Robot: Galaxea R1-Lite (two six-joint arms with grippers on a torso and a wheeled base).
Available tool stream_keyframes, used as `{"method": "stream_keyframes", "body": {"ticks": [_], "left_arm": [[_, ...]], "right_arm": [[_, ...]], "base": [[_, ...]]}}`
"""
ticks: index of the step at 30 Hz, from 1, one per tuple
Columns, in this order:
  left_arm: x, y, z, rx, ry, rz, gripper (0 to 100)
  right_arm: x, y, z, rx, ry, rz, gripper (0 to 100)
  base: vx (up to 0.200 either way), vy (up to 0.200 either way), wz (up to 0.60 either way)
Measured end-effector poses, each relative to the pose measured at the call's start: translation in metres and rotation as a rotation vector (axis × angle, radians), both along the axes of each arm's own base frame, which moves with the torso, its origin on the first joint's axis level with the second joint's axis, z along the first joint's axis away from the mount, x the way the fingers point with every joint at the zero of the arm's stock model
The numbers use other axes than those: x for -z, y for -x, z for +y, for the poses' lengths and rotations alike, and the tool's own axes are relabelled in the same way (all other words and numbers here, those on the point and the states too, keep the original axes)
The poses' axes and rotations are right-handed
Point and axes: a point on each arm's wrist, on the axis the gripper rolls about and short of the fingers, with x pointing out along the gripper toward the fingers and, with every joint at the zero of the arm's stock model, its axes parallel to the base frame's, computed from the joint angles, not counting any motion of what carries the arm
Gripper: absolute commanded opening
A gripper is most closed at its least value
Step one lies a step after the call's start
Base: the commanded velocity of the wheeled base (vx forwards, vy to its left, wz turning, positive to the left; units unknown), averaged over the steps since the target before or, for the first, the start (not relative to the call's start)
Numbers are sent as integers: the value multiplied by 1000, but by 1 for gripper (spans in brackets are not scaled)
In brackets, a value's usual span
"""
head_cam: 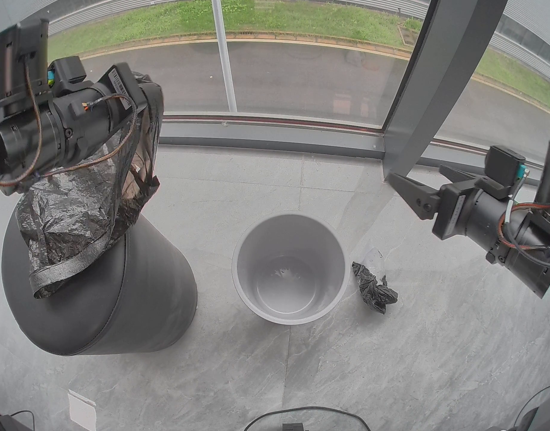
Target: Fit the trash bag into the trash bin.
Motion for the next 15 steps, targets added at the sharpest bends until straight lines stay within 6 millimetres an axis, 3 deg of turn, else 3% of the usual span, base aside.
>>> {"method": "stream_keyframes", "body": {"ticks": [7,15], "left_arm": [[-33,21,-8,390,214,134,0],[-60,38,-13,531,358,151,0]], "right_arm": [[3,-8,38,-65,5,11,100],[14,-11,66,-119,12,46,100]], "base": [[0,0,0],[0,0,0]]}}
